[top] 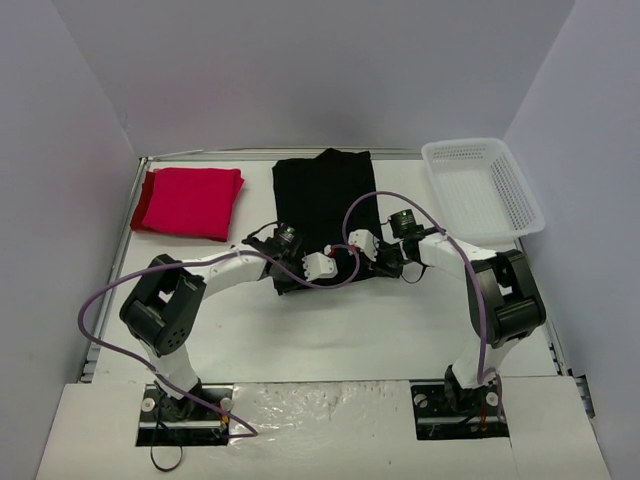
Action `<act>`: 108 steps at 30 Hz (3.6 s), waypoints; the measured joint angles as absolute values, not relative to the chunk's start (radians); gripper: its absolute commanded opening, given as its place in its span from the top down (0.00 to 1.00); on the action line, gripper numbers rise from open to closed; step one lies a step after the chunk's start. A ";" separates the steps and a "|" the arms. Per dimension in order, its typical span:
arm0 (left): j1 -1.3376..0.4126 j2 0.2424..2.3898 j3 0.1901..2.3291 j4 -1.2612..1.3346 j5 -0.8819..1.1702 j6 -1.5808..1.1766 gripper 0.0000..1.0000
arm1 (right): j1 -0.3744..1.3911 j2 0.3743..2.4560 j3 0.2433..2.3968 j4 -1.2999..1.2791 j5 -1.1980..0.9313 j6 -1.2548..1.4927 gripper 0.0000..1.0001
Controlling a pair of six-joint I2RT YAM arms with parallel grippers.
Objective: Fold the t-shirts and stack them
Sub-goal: Grab one side of the 2/3 rectangular tshirt with both arms, then fold the long partially folded tshirt into a neat square, then put the neatly folded tshirt into the corner of the board with the left arm
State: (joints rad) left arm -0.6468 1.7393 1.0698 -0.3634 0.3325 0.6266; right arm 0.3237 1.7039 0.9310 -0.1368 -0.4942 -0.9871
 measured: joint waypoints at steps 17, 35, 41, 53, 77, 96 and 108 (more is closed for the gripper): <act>-0.640 1.689 1.363 -1.045 0.657 0.931 0.98 | 0.377 1.389 1.021 -0.610 -0.587 -1.011 1.00; -0.639 1.507 1.571 -1.305 0.711 1.076 0.98 | 0.385 1.282 1.257 -1.027 -0.702 -1.135 1.00; -0.606 1.497 1.567 -1.293 0.654 1.025 0.98 | 0.353 1.399 1.336 -0.927 -0.693 -1.131 1.00; -0.514 1.639 1.611 -1.160 0.577 1.002 0.98 | 0.293 1.686 1.541 -0.847 -0.691 -1.155 1.00; -0.418 2.095 1.860 -0.712 0.256 0.820 0.30 | 0.168 2.422 2.145 -0.649 -0.673 -1.048 0.32; -0.382 1.326 1.170 -0.507 -0.033 0.534 0.06 | 0.249 1.336 1.209 -0.478 -0.370 -0.647 0.00; -0.215 1.507 1.203 -0.611 0.316 0.337 0.06 | 0.214 1.214 0.884 -0.339 -0.200 -0.467 0.00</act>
State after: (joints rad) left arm -0.2153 1.5066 1.2030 -0.6109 0.3157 0.3367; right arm 0.2142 1.2144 0.8841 -0.3386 -0.1997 -0.4671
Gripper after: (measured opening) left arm 0.945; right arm 0.999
